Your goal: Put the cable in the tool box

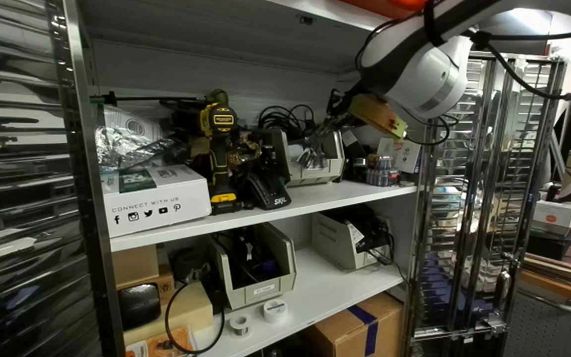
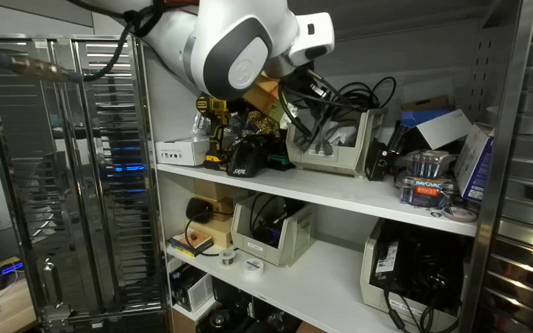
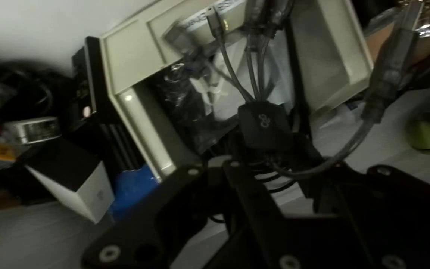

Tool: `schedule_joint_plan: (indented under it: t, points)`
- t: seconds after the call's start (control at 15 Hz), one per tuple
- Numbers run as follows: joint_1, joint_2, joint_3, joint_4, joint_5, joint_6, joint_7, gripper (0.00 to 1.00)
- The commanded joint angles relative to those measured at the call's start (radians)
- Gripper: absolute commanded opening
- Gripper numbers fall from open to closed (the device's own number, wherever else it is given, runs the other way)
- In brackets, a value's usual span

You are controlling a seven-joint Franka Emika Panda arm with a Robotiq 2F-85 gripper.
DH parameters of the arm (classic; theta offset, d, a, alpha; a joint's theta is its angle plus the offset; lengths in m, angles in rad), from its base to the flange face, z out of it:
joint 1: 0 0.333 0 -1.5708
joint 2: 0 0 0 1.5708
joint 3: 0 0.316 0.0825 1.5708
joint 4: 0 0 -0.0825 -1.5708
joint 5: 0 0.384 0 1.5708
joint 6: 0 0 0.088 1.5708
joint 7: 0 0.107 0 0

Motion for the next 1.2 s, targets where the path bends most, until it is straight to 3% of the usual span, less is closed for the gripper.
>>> schedule_joint_plan:
  t: [0.0, 0.27, 0.67, 1.13]
  points:
    - [-0.002, 0.049, -0.002, 0.14, 0.155, -0.065, -0.138, 0.14]
    - [-0.025, 0.082, -0.016, 0.213, 0.195, -0.051, -0.201, 0.14]
    - [-0.054, 0.2, 0.01, 0.333, 0.34, -0.091, -0.393, 0.13]
    - [-0.045, 0.339, 0.005, 0.453, 0.31, -0.082, -0.414, 0.13]
